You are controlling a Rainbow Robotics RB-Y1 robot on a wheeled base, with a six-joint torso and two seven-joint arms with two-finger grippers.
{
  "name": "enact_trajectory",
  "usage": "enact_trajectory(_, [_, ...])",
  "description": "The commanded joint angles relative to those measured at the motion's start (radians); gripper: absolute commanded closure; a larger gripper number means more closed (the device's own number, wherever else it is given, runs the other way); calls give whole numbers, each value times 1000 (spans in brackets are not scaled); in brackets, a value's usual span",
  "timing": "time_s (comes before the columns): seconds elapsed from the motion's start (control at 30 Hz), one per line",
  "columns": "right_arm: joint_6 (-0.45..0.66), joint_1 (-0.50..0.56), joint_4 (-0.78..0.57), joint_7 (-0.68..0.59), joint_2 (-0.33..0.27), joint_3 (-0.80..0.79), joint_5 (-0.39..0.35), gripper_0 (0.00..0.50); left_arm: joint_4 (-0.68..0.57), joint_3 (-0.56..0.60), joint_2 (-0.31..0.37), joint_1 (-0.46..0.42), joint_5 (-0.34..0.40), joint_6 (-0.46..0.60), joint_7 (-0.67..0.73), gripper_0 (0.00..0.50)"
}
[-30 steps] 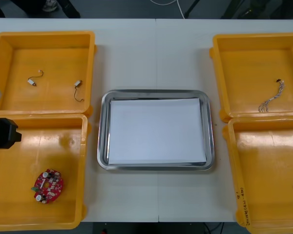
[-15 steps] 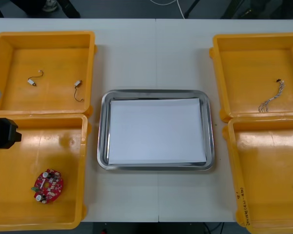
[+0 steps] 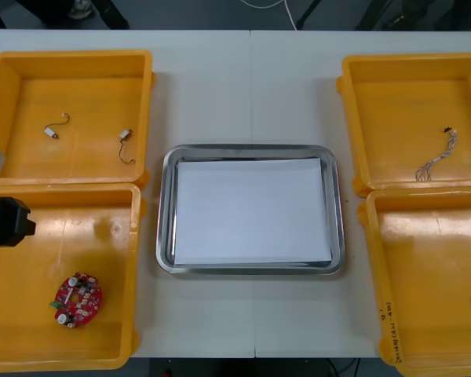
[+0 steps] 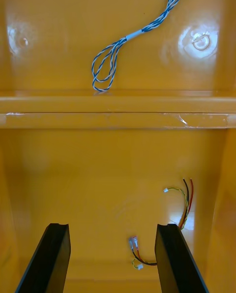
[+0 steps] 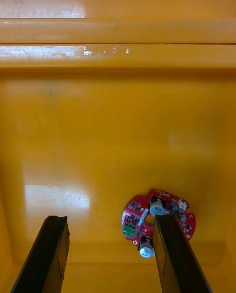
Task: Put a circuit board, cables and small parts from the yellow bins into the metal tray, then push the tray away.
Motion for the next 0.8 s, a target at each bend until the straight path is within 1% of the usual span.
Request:
enact_trajectory(0.03, [-6,-37,-25,-25,4,-22,3,0,-15,-2,45,10,18,6,46,0])
enact_trajectory(0.43, [-6,-34,-11,-43,-2,-22,-2,0,-15,70,30,45,38,6,118,0])
enact_trajectory(0.63, [-7,-32,-10,-54,-7,-22,-7,0,-35,77,25,56,45,6,242,0])
enact_trajectory(0.8, [-18,-28,16,-60,-19,-22,-19,0,-63,95,-1,70,45,6,343,0])
